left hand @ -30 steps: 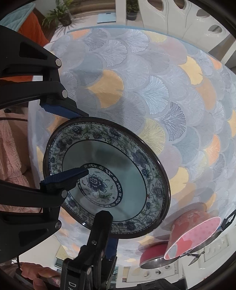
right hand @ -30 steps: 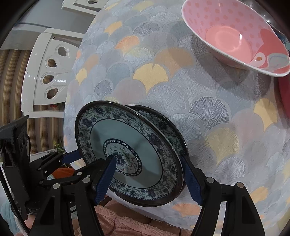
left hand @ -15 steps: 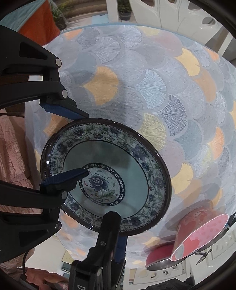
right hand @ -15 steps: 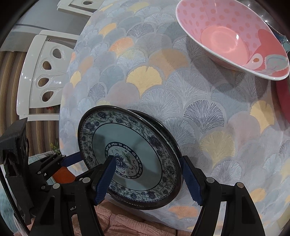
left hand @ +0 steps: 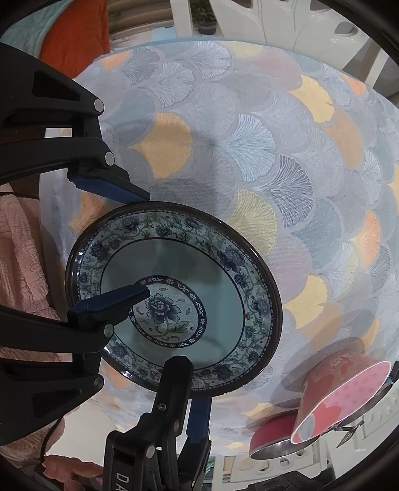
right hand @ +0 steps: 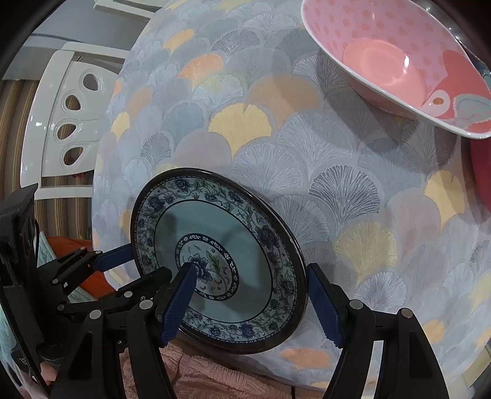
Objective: Organize plates and bowls
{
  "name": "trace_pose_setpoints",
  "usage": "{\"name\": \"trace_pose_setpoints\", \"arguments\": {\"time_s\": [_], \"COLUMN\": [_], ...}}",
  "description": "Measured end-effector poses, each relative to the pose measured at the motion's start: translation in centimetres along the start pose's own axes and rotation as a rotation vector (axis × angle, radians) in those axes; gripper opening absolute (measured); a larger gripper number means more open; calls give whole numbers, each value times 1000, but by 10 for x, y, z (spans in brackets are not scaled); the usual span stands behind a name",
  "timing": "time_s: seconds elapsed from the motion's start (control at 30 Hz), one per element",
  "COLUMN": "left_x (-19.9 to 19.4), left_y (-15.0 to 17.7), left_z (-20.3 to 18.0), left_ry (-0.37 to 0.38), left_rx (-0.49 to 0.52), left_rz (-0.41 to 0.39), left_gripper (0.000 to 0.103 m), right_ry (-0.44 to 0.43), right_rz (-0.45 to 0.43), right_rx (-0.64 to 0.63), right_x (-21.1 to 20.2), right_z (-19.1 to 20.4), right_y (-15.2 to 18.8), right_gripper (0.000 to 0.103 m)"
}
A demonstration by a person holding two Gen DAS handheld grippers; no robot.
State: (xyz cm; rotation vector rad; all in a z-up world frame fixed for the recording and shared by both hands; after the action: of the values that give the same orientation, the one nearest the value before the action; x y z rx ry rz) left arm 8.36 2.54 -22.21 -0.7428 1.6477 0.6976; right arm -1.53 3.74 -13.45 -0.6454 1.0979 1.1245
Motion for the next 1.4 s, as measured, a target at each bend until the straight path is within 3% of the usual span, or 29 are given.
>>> {"name": "trace_pose_setpoints", "arguments": {"time_s": [1.17, 1.4], "left_x": [18, 21], "left_y": [-20, -29], "left_z": [-20, -8], "left_ry": [-61, -59], "left_rx": [92, 55], "left_rz": [24, 20], "left_gripper": [60, 60], "right_ry": [-3, 7], "right_rz": [8, 4], "right_rx": [44, 26], "right_x": [0, -6], "right_z": [-11, -11], "right_y": [11, 12], "right_gripper": [71, 71]}}
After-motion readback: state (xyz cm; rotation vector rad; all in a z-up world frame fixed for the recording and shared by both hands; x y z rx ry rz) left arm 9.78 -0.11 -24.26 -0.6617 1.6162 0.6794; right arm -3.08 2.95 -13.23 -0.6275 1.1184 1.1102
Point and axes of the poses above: each gripper's, at about its wrist camera, not at the fingertips, and x roughly the way its jaws point, z to its left, y to its underside, the point moved 10 cm from there along x, roughly the way its jaws point, and after that the axes turned 2 degrees about -z, right-handed, at the moved point
